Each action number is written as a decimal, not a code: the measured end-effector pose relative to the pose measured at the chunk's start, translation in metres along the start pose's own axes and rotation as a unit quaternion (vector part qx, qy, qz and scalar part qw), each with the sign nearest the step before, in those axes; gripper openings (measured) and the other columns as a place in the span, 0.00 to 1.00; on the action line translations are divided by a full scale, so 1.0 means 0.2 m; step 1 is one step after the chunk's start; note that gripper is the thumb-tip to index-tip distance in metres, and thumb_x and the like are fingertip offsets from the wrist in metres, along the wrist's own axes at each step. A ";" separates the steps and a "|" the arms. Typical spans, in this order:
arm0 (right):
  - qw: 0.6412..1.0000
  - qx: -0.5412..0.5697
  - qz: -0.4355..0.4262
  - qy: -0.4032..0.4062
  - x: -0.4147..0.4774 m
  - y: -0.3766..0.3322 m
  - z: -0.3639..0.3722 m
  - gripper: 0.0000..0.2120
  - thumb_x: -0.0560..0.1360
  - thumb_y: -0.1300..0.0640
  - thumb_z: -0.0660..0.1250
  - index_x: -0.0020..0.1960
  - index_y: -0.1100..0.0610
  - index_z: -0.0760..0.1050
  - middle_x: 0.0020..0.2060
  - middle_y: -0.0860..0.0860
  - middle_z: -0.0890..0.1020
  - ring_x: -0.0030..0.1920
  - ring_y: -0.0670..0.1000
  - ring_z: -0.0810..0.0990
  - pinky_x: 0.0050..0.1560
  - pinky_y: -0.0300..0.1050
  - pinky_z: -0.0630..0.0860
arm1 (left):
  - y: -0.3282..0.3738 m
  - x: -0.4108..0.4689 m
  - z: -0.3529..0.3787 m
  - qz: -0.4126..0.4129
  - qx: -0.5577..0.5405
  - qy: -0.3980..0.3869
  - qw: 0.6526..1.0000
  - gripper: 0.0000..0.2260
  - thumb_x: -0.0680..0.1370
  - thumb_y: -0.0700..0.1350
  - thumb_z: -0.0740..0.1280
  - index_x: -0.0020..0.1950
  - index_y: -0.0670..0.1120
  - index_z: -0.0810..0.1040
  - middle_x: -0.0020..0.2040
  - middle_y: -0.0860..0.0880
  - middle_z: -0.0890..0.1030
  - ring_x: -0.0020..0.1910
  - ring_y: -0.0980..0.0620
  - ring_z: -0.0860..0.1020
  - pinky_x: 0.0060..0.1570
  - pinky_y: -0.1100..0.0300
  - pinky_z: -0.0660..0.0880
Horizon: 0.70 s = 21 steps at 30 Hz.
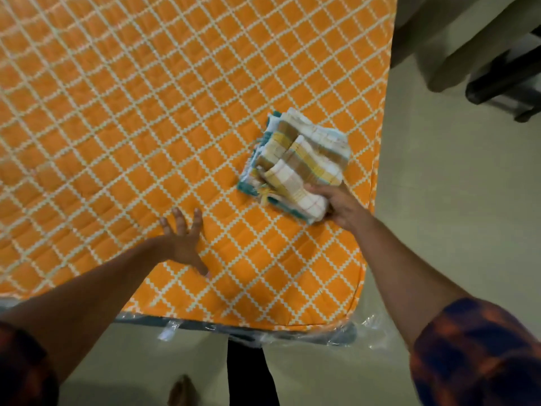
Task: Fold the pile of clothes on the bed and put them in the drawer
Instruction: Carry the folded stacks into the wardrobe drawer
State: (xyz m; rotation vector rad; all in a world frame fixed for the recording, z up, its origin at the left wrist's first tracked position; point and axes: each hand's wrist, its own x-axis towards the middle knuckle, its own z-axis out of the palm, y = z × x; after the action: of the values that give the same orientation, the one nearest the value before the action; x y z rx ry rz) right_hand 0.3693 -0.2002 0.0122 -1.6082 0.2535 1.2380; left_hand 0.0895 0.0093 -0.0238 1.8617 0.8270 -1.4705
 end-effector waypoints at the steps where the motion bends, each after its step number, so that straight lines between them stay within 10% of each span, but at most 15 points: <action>1: 1.000 0.006 0.004 -0.001 -0.03 0.06 0.10 0.18 0.72 0.64 0.76 0.60 0.58 0.79 0.51 0.53 0.87 0.51 0.56 0.86 0.44 0.53 0.84 | -0.01 -0.04 -0.02 0.024 -0.046 0.002 0.999 0.66 0.64 0.68 0.76 0.73 0.58 0.21 0.70 0.42 0.18 0.72 0.29 0.26 0.73 0.33 0.49; 3: 0.999 0.038 -0.005 0.008 -0.12 0.23 0.31 0.21 0.69 0.65 0.78 0.61 0.60 0.79 0.51 0.54 0.87 0.51 0.57 0.86 0.42 0.53 0.84 | -0.06 -0.13 -0.04 0.082 -0.250 0.051 0.964 0.64 0.55 0.72 0.70 0.82 0.55 0.40 0.81 0.44 0.36 0.80 0.38 0.39 0.74 0.38 0.52; 4: 0.998 0.057 -0.006 0.005 -0.16 0.33 0.41 0.25 0.67 0.66 0.79 0.63 0.61 0.78 0.53 0.55 0.86 0.52 0.57 0.86 0.42 0.52 0.84 | -0.12 -0.16 -0.03 0.122 -0.395 0.094 0.906 0.43 0.74 0.53 0.75 0.81 0.51 0.53 0.81 0.43 0.53 0.80 0.44 0.55 0.71 0.41 0.59; 5: 0.998 0.070 0.001 0.002 -0.21 0.43 0.50 0.28 0.65 0.65 0.80 0.64 0.61 0.78 0.56 0.55 0.86 0.54 0.58 0.86 0.44 0.52 0.84 | -0.18 -0.19 0.00 0.127 -0.514 0.147 0.836 0.34 0.71 0.30 0.62 0.76 0.48 0.64 0.73 0.42 0.68 0.72 0.49 0.70 0.63 0.45 0.66; 8: 0.997 0.059 0.036 -0.033 -0.38 0.72 0.73 0.31 0.64 0.64 0.82 0.65 0.56 0.77 0.58 0.54 0.85 0.58 0.60 0.84 0.50 0.58 0.83 | -0.41 -0.32 0.16 0.034 -0.724 0.185 0.664 0.07 0.80 0.48 0.63 0.56 0.49 0.74 0.54 0.45 0.80 0.50 0.46 0.75 0.51 0.50 0.66; 15: 0.988 -0.084 0.037 -0.128 -0.82 1.00 1.13 0.56 0.53 0.55 0.88 0.76 0.48 0.65 0.66 0.47 0.80 0.65 0.52 0.79 0.64 0.59 0.77 | -0.84 -0.71 0.69 0.017 -0.706 0.088 0.703 0.23 0.77 0.68 0.62 0.58 0.51 0.80 0.52 0.46 0.84 0.45 0.47 0.82 0.40 0.58 0.76; 21: 0.958 -0.144 -0.026 -0.245 -1.19 0.92 1.49 0.46 0.56 0.62 0.83 0.72 0.61 0.71 0.63 0.59 0.82 0.62 0.60 0.81 0.58 0.57 0.80 | -1.19 -1.07 0.94 0.116 -0.818 0.066 0.560 0.31 0.77 0.68 0.59 0.67 0.46 0.80 0.66 0.39 0.79 0.63 0.38 0.79 0.67 0.42 0.72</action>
State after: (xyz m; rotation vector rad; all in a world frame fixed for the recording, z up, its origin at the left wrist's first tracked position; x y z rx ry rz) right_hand -0.0350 -0.1338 0.1181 -1.4749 -0.2935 1.6418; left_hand -0.2478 -0.0135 0.1300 0.4617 1.2230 0.0570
